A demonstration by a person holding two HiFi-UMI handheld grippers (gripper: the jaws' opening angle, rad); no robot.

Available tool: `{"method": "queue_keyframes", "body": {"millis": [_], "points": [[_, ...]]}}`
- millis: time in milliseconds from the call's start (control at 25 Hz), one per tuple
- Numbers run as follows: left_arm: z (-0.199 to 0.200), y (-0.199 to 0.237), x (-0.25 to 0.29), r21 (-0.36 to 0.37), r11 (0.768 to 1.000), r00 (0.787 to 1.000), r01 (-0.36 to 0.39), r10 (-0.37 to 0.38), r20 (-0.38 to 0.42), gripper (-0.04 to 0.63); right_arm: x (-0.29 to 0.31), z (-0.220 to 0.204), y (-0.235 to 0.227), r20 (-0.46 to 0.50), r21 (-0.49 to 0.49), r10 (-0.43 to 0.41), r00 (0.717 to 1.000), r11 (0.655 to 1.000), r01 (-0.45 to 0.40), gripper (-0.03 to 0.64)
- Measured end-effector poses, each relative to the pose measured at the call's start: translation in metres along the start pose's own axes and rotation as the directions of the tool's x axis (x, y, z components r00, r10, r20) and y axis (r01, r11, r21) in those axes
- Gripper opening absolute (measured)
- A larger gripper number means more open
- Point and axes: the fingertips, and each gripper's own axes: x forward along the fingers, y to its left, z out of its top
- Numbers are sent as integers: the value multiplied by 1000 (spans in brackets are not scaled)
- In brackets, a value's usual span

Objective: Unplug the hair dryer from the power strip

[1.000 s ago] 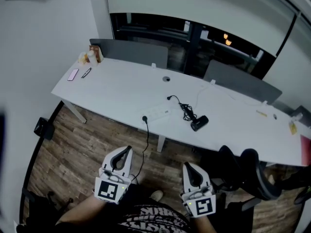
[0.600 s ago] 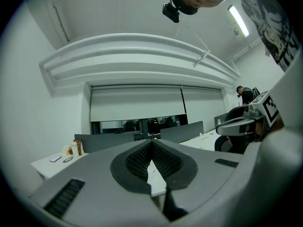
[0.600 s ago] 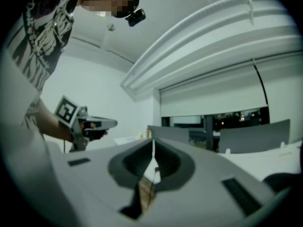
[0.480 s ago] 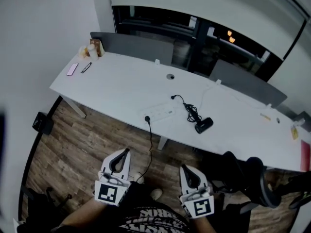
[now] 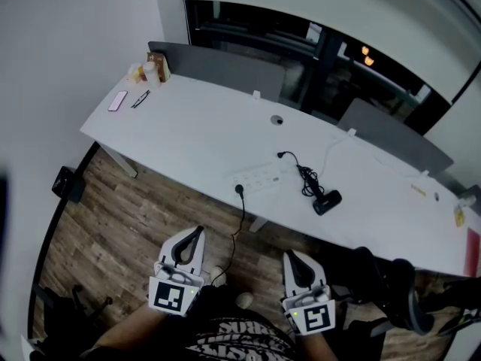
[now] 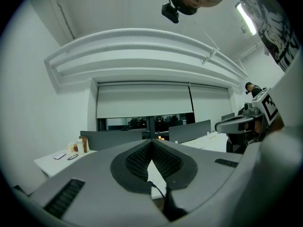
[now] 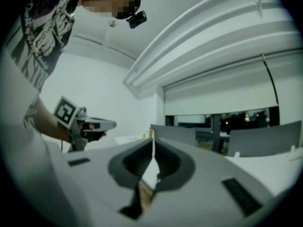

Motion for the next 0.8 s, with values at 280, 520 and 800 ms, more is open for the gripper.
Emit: {"method": "queue_keyframes", "body": {"millis": [280, 520, 800], "points": [[5, 18, 24, -28, 999, 999, 38, -37, 24, 28, 29, 10, -2, -8, -39, -15, 1000, 999, 14, 35], [1, 40, 37, -57, 997, 998, 52, -50, 43, 28, 56, 18, 4, -15, -73, -2, 1000, 997, 1, 35], [-1, 57, 46, -77, 995, 997, 66, -62, 48, 28, 80, 14, 10, -31, -43, -3, 999, 999, 2, 35]]}}
